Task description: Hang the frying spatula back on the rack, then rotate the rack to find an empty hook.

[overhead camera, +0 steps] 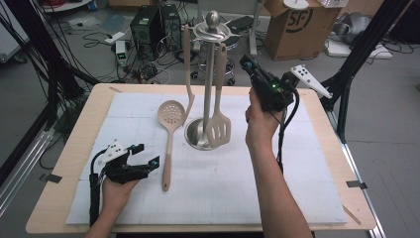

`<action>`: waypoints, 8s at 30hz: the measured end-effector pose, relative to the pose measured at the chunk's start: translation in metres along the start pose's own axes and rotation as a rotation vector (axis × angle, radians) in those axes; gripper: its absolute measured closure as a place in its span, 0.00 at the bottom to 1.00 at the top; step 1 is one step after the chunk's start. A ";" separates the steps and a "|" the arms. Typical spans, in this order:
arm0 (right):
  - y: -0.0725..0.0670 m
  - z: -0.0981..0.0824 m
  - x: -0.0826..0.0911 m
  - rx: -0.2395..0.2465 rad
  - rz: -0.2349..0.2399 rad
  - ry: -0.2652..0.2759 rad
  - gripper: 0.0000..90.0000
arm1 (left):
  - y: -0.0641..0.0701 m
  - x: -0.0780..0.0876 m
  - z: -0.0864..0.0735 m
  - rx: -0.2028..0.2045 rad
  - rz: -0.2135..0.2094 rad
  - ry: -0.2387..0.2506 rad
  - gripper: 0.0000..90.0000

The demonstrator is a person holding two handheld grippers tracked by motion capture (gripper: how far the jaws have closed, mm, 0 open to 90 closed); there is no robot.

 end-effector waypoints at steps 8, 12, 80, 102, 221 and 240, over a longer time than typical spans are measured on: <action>0.002 0.007 -0.006 -0.005 -0.003 0.006 1.00 | 0.000 0.000 0.000 0.002 0.002 0.003 0.22; -0.004 0.008 -0.013 -0.015 0.015 0.005 1.00 | 0.000 0.000 0.000 0.002 0.000 0.004 0.22; -0.007 0.005 -0.027 -0.030 0.002 -0.011 1.00 | 0.001 0.001 0.001 -0.001 -0.003 0.002 0.22; -0.016 0.009 -0.030 0.048 0.031 -0.037 1.00 | 0.000 0.001 0.000 0.007 -0.001 0.000 0.22; -0.016 0.000 -0.034 -0.005 0.087 0.115 1.00 | -0.003 0.005 0.000 0.011 0.009 0.005 0.22; -0.030 -0.017 -0.035 0.057 0.096 0.061 0.96 | -0.003 0.005 0.001 0.008 0.008 0.010 0.22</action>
Point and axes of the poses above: each handheld gripper's, and its own axes: x roughly backward along the jaws, z roughly out of its top, y roughly to its right, the point moved 9 cm from there along -x, roughly forward along the jaws, and after that the axes turned 4 degrees about x, right-handed, at the moved point
